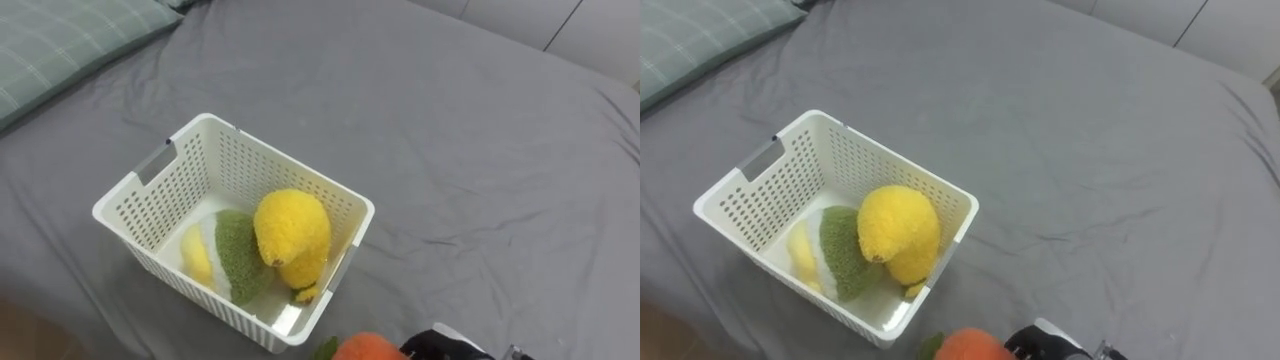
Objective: Collect toys from the bed
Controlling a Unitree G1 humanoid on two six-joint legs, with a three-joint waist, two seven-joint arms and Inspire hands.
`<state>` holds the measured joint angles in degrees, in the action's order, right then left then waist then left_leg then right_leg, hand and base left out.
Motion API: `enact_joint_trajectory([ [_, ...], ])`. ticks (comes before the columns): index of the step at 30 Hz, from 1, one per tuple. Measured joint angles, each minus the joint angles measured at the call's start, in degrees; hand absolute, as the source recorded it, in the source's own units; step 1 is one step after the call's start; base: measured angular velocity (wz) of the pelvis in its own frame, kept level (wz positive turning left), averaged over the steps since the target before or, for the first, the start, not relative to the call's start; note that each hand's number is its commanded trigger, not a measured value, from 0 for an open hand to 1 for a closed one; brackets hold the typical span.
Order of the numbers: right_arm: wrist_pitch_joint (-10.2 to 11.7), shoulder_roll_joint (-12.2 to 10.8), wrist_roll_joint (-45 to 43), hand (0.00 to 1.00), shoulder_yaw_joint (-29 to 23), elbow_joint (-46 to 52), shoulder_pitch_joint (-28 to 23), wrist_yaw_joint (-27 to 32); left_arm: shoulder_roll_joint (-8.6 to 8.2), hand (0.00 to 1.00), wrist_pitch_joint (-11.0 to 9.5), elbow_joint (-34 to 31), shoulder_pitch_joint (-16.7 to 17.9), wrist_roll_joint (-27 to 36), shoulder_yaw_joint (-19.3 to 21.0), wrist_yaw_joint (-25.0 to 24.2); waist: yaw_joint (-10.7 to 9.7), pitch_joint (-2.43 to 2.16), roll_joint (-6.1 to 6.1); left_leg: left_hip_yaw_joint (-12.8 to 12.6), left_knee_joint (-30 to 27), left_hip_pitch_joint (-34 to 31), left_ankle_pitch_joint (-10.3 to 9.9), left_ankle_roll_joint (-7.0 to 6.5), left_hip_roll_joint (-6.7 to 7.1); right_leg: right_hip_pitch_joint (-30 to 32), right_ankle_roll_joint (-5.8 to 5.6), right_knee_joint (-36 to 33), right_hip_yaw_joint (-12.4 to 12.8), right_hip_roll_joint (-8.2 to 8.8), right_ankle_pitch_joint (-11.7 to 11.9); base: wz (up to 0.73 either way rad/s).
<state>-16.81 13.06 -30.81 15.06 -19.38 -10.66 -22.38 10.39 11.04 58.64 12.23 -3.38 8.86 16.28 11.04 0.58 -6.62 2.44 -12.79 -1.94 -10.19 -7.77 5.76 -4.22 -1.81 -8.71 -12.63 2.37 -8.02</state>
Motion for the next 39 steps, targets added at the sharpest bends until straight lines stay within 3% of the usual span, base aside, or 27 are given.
enact_joint_trajectory([
  [15,2.4,-0.8,0.6,1.00,0.0,-2.7,0.1,2.9,-0.20,0.00,-0.5,-0.3,-0.3,0.4,0.1,0.0,-1.3,-0.07,0.09,0.1,0.0,0.5,-0.1,0.00,0.02,-0.7,0.00,0.0,0.0,0.01,0.0,0.00],
  [24,2.7,-0.8,1.0,1.00,-0.1,-3.9,0.1,6.2,-0.18,0.00,-1.2,-1.0,-0.2,0.4,2.0,-0.1,-1.2,-0.17,-0.07,0.0,0.0,0.5,-0.1,-0.01,0.01,-0.8,0.00,0.0,0.0,0.07,0.0,0.00],
  [34,3.7,-0.2,2.5,1.00,-6.8,3.0,0.2,6.9,-0.36,0.00,-1.7,-0.6,-0.1,-0.1,5.8,-0.1,-2.0,-0.18,-0.38,-0.7,0.0,0.9,0.0,-0.03,-0.02,-0.6,-0.01,0.0,0.9,0.07,0.0,-0.03],
  [39,4.4,0.8,4.8,1.00,-11.4,7.5,0.2,9.2,-0.38,0.00,-2.0,-0.6,0.7,0.1,6.8,0.9,-2.1,-0.23,-0.81,-2.6,1.2,2.2,0.0,-0.06,-0.33,-0.6,-0.02,-0.1,2.9,0.08,0.0,-0.19],
])
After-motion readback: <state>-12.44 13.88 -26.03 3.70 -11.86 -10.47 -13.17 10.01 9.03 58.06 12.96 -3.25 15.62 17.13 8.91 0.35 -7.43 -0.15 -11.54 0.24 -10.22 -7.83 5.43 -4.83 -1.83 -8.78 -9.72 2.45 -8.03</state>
